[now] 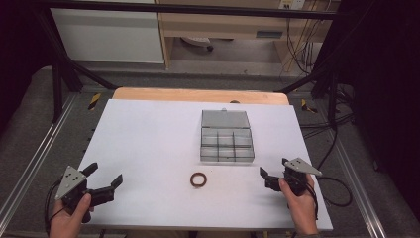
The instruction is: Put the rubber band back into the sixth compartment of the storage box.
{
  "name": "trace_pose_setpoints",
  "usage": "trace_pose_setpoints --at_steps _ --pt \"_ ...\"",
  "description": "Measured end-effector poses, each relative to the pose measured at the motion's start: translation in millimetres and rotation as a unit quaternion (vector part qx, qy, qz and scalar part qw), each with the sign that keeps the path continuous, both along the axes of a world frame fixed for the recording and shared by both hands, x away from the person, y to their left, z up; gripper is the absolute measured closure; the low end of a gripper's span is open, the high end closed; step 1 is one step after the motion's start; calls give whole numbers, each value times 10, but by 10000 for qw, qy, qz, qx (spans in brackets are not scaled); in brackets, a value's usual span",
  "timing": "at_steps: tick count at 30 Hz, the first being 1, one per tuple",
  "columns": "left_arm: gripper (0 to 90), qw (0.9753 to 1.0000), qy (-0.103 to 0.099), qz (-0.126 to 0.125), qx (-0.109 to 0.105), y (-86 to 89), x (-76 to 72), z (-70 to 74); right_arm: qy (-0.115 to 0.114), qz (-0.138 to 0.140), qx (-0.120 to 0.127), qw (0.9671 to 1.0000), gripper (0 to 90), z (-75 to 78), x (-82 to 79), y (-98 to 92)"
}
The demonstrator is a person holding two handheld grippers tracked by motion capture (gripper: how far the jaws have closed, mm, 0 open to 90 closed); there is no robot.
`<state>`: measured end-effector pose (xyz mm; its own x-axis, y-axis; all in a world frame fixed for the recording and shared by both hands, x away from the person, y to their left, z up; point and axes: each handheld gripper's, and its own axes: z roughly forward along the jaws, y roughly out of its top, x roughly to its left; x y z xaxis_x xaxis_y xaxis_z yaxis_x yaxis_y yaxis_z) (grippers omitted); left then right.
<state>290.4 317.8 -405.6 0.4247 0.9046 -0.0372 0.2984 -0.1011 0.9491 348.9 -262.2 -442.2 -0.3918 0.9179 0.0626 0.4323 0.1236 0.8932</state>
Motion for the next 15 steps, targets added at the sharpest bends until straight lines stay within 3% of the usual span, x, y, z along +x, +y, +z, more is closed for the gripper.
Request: trace_pose_setpoints --at_steps 7,15 --pt "44 10000 32 24 3 16 5 -4 -76 218 -134 9996 63 56 -4 106" --pt "42 10000 45 -8 32 10 12 -17 -105 438 -28 9990 24 163 47 327"
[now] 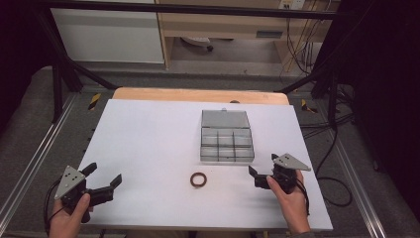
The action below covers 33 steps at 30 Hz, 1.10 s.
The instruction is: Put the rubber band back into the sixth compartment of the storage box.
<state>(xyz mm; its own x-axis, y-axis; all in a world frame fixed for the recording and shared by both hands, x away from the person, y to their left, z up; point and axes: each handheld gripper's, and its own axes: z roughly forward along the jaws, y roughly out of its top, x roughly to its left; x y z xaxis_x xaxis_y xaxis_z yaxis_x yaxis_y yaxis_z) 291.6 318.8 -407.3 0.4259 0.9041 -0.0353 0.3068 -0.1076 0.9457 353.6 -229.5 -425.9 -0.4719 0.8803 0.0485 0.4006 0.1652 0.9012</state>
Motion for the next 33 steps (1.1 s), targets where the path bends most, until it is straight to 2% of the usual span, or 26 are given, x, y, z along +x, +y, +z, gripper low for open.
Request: trace_pose_setpoints --at_steps 4,8,15,20,27,33 --pt "42 10000 -2 -8 43 -11 -1 -1 -59 150 69 9998 25 45 36 97" --pt "41 10000 40 -17 72 -31 10 -18 -125 308 17 9994 29 81 59 191" --pt "42 9999 86 -66 86 -58 13 -31 -298 407 -27 9987 20 177 28 354" --pt "40 9998 18 -158 103 -71 1 -19 -307 531 8 9981 22 227 44 471" --pt "42 9998 61 -152 103 -79 5 -28 -426 683 35 9968 27 323 58 614" --pt "42 9998 92 -153 121 -81 3 -33 -393 716 77 9966 34 353 100 679"
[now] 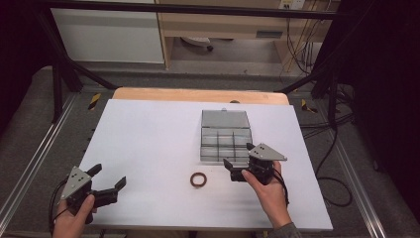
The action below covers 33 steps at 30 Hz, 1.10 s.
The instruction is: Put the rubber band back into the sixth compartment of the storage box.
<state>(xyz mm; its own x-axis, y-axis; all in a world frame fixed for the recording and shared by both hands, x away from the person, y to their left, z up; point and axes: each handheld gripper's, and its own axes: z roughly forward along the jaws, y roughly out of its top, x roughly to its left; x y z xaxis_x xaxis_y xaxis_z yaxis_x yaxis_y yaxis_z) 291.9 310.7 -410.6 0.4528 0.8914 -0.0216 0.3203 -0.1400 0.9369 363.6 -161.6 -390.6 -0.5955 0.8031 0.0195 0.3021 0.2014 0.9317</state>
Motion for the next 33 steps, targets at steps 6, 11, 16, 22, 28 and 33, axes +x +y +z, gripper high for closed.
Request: trace_pose_setpoints --at_steps 6,11,16,22,28,33 --pt "42 10000 0 6 -15 1 1 -1 58 96 20 9999 38 42 65 103" --pt "42 10000 11 -8 3 -2 4 -4 143 201 13 9997 38 33 105 188" --pt "42 10000 18 -27 9 -7 6 -4 172 254 -60 9995 28 -3 107 270" --pt "42 9999 28 -82 53 -38 7 -13 235 384 -138 9989 24 -34 94 354" --pt "42 9999 59 -88 48 -45 14 -21 299 416 -167 9985 26 -74 76 407" --pt "42 9999 51 -118 48 -54 13 -23 377 477 -171 9980 32 -105 64 454"
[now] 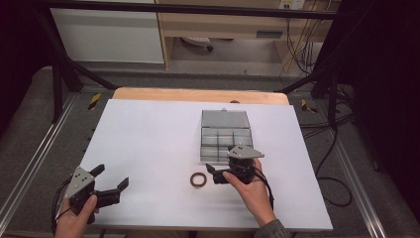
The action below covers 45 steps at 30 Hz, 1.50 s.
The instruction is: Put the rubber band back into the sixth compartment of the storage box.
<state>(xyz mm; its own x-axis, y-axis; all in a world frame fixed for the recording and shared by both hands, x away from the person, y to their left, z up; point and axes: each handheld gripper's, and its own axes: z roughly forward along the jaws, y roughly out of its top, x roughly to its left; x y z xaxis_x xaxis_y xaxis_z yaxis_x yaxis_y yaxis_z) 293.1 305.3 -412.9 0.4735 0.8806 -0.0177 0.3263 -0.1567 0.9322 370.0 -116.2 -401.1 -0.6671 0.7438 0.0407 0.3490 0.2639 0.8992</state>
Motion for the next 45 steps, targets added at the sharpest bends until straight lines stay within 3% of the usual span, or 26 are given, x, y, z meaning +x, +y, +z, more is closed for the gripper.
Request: trace_pose_setpoints --at_steps 15,21,29,45 --pt "42 10000 -2 -3 -1 0 -3 2 208 341 -291 9988 36 -107 -60 202" --pt "42 10000 8 -6 0 -3 -1 0 427 528 -486 9965 35 -154 -73 269" --pt "42 10000 11 -4 5 -1 -1 0 538 762 -659 9935 29 -210 -103 367" --pt "42 10000 13 -3 2 -2 -2 -1 744 1005 -779 9891 30 -330 -149 499"
